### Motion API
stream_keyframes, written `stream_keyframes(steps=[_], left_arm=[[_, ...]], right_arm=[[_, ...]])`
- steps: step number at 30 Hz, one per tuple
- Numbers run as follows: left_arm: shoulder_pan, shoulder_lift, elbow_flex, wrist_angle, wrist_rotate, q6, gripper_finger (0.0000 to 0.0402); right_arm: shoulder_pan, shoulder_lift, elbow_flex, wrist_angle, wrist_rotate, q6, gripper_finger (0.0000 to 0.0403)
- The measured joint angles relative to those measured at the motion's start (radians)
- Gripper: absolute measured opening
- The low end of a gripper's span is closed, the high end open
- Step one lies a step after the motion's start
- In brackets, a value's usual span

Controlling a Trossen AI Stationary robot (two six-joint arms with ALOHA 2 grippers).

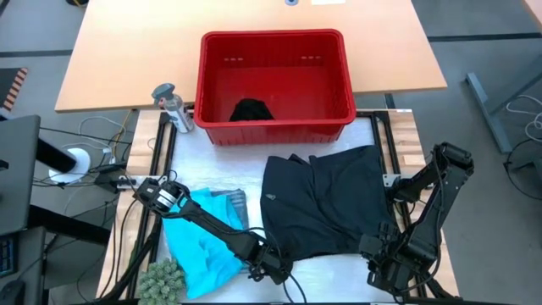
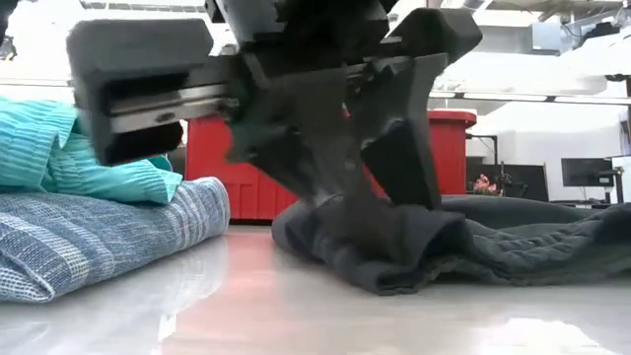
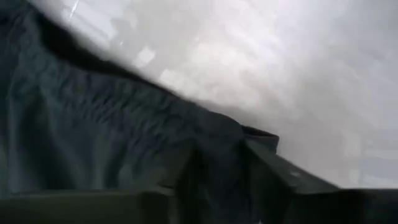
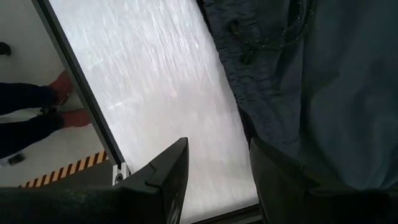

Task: Fold Laundry from Bin
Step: Fold the black shorts from the red organizer bin

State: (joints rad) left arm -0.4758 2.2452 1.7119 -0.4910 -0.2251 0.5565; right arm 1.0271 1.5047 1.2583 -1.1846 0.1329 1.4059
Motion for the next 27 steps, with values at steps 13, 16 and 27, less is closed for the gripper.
stream_keyframes(steps=[13,16,27], left_arm=[[0.007,-0.001,0.214,-0.358,-0.160,-0.159,0.0004],[0.011,-0.002,0.312,-0.495,-0.146,-0.212,0.0002],[0.020,-0.063,0.461,-0.999,-0.002,-0.188,0.0001]], right_arm=[[0.021,0.000,0.015,0.008,0.097,-0.001,0.0196],[0.038,0.000,0.027,0.001,0.152,-0.026,0.0196],[0.045,0.025,0.031,0.027,0.131,-0.129,0.0196]])
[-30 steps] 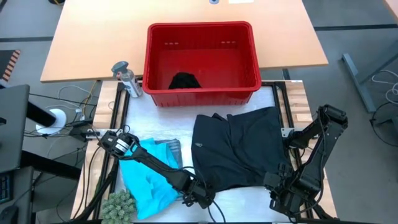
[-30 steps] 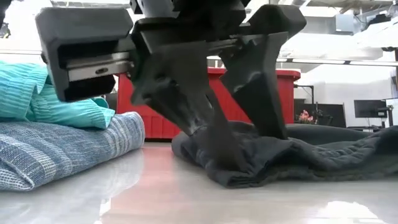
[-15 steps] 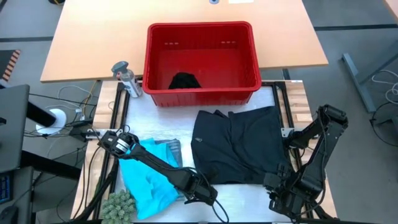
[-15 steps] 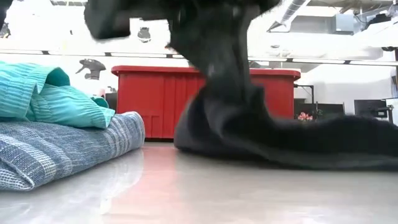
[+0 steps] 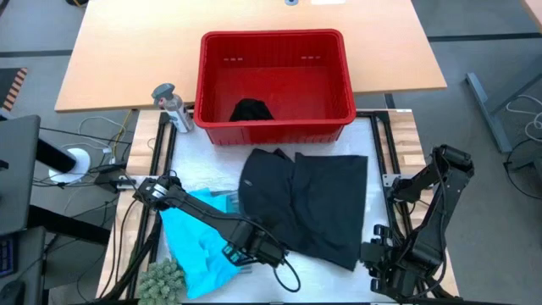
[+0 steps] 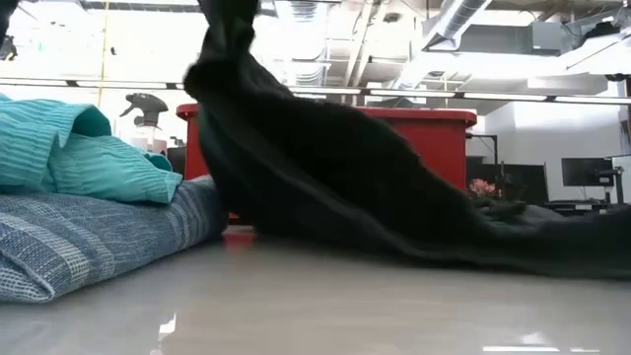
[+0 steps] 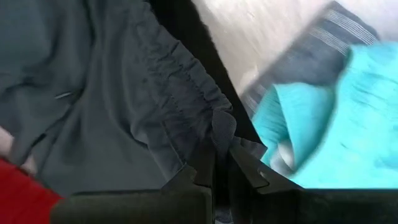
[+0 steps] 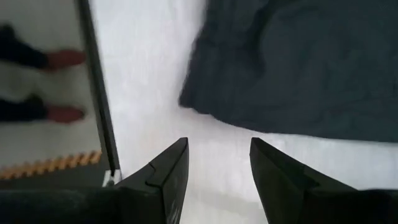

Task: Fold Laundry from Bin
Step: Fold the black shorts from the red organizer bin

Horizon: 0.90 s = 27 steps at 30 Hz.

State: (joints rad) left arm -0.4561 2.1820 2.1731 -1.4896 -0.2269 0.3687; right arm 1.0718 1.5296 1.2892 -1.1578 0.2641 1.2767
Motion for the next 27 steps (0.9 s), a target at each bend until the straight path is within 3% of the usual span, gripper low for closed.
stream_keyframes(steps=[5,7,11,15,17,22,27], left_arm=[[-0.016,-0.058,0.000,-0.022,-0.014,0.000,0.0000],[-0.024,-0.080,0.000,-0.028,-0.016,-0.018,0.0000],[-0.039,-0.112,0.000,-0.062,-0.015,-0.077,0.0000],[-0.048,-0.115,0.000,-0.083,-0.013,-0.101,0.0000],[-0.049,-0.115,-0.003,-0.079,-0.002,-0.105,0.0000],[-0.053,-0.116,-0.046,-0.059,0.024,-0.145,0.0000],[-0.062,-0.115,-0.112,-0.062,0.036,-0.165,0.0000]], right_arm=[[-0.007,0.056,0.004,0.073,0.005,-0.218,0.0197],[-0.043,0.079,0.004,0.037,0.036,-0.222,0.0197],[-0.176,0.084,0.026,-0.012,0.203,-0.148,0.0173],[-0.343,0.049,0.036,-0.077,0.378,-0.190,0.0130],[-0.448,0.031,0.031,-0.107,0.414,-0.231,0.0107],[-0.692,0.010,-0.085,-0.088,0.404,-0.370,0.0056],[-0.893,-0.043,-0.270,0.170,0.155,-0.559,0.0016]])
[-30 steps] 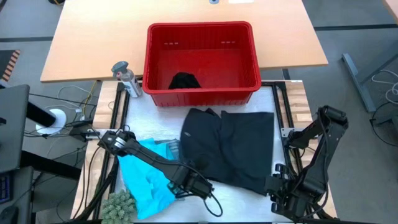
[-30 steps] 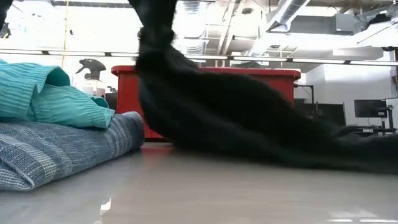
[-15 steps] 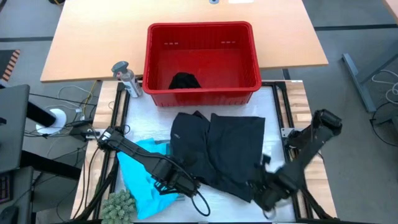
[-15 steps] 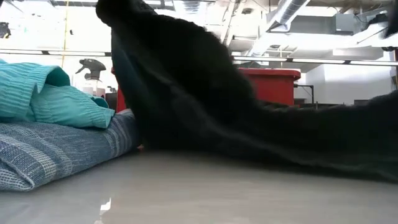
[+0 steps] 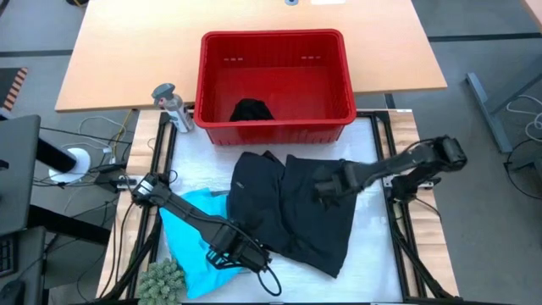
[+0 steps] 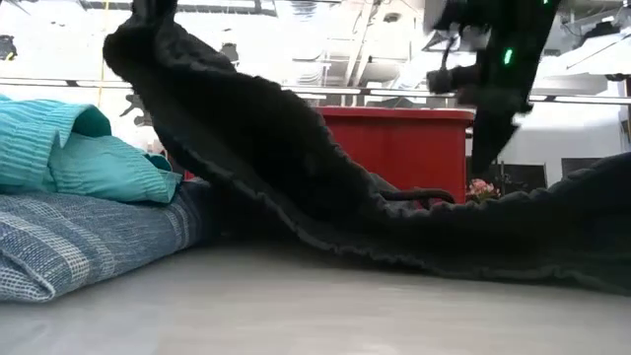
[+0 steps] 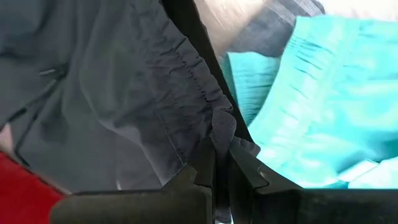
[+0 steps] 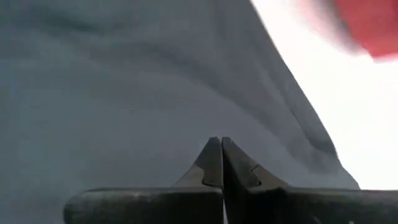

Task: Fold Laundry from Bin
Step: Fold the black shorts from the red organizer bin

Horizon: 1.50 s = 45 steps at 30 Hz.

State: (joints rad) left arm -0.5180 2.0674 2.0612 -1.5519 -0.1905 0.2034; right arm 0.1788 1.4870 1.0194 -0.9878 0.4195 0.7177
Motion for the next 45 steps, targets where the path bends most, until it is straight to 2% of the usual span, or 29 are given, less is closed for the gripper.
stream_keyframes(steps=[3,5,9,12,15,18,23,28,32,37,43,45], left_arm=[[-0.009,0.000,-0.034,0.006,0.002,-0.008,0.0000],[-0.014,0.001,-0.046,0.008,0.003,-0.008,0.0000],[-0.014,0.000,-0.050,0.029,0.002,-0.004,0.0000],[-0.007,0.000,-0.050,0.032,0.002,-0.004,0.0000],[-0.004,0.000,-0.050,0.036,0.002,-0.004,0.0000],[-0.004,0.000,-0.050,0.044,0.001,-0.003,0.0000],[-0.004,0.000,-0.050,0.046,0.001,-0.007,0.0000],[-0.004,0.000,-0.050,0.047,0.000,-0.006,0.0000],[-0.004,0.000,-0.050,0.047,0.000,-0.010,0.0000],[-0.004,0.000,-0.050,0.047,0.000,-0.013,0.0000],[-0.004,0.000,-0.050,0.051,0.000,-0.014,0.0000],[-0.004,0.000,-0.050,0.052,0.000,-0.014,0.0000]], right_arm=[[-0.079,-0.036,-0.080,0.017,-0.019,0.050,0.0020],[-0.133,-0.068,-0.105,0.009,-0.019,0.125,0.0047],[-0.241,-0.117,-0.114,-0.015,-0.047,0.256,0.0138],[-0.305,-0.127,-0.112,-0.023,-0.124,0.290,0.0215],[-0.330,-0.096,-0.113,-0.042,-0.188,0.330,0.0268],[-0.320,-0.053,-0.112,-0.041,-0.200,0.350,0.0286],[-0.314,0.022,-0.113,-0.062,-0.198,0.350,0.0289],[-0.319,0.072,-0.113,-0.099,-0.210,0.349,0.0281],[-0.329,0.099,-0.113,-0.089,-0.237,0.335,0.0244],[-0.339,0.130,-0.113,-0.055,-0.263,0.297,0.0159],[-0.340,0.156,-0.113,-0.046,-0.269,0.250,0.0023],[-0.340,0.148,-0.112,-0.054,-0.277,0.244,0.0017]])
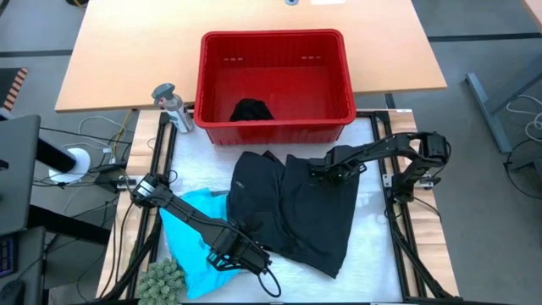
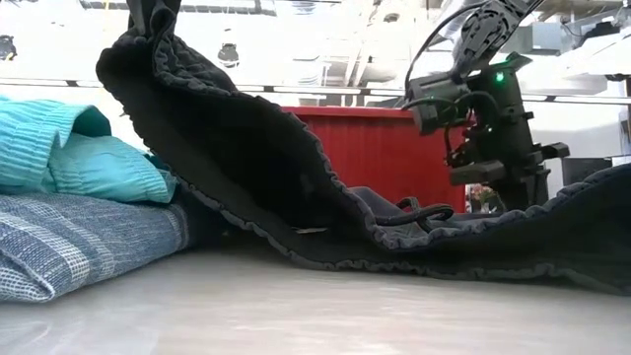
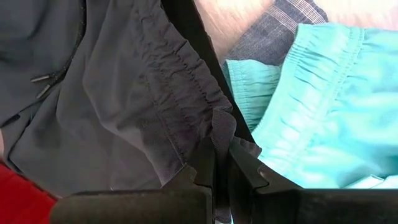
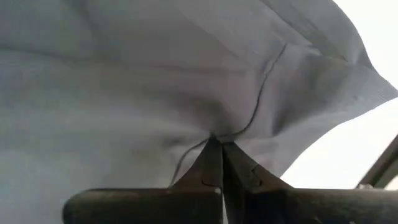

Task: Fold Laundry from Bin
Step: Fold the black shorts from the red organizer bin

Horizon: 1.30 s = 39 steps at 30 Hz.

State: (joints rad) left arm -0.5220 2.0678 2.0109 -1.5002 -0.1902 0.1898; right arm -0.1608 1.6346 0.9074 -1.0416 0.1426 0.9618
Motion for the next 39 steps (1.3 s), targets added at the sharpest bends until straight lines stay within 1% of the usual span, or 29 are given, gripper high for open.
stream_keyframes(steps=[3,9,15,19,22,26,31,32,35,39], left_arm=[[0.000,0.000,0.000,0.004,0.000,0.004,0.0000],[0.002,0.000,0.000,0.019,-0.005,0.014,0.0000],[0.007,0.000,0.000,0.023,-0.007,0.016,0.0000],[0.007,0.000,0.000,0.023,-0.008,0.027,0.0000],[0.009,0.000,0.000,0.023,-0.008,0.034,0.0000],[0.009,0.000,0.000,0.023,-0.007,0.032,0.0000],[0.008,0.000,0.000,0.023,-0.007,0.010,0.0000],[0.008,0.000,0.000,0.022,-0.006,0.009,0.0000],[0.007,0.000,0.000,0.024,-0.004,0.002,0.0000],[0.007,0.000,0.000,0.028,-0.004,0.000,0.0000]], right_arm=[[0.000,-0.034,0.000,-0.035,-0.017,0.000,0.0016],[0.020,-0.159,0.000,-0.168,-0.017,0.061,0.0014],[0.064,-0.273,0.000,-0.359,-0.016,0.164,0.0014],[0.094,-0.322,0.001,-0.522,-0.016,0.238,0.0014],[0.104,-0.344,-0.002,-0.526,-0.019,0.231,0.0014],[0.108,-0.337,-0.027,-0.528,-0.043,0.218,0.0014],[0.118,-0.304,-0.154,-0.522,-0.199,0.192,0.0033],[0.123,-0.289,-0.162,-0.516,-0.207,0.194,0.0035],[0.148,-0.255,-0.132,-0.518,-0.133,0.237,0.0038],[0.154,-0.240,-0.113,-0.524,-0.102,0.243,0.0045]])
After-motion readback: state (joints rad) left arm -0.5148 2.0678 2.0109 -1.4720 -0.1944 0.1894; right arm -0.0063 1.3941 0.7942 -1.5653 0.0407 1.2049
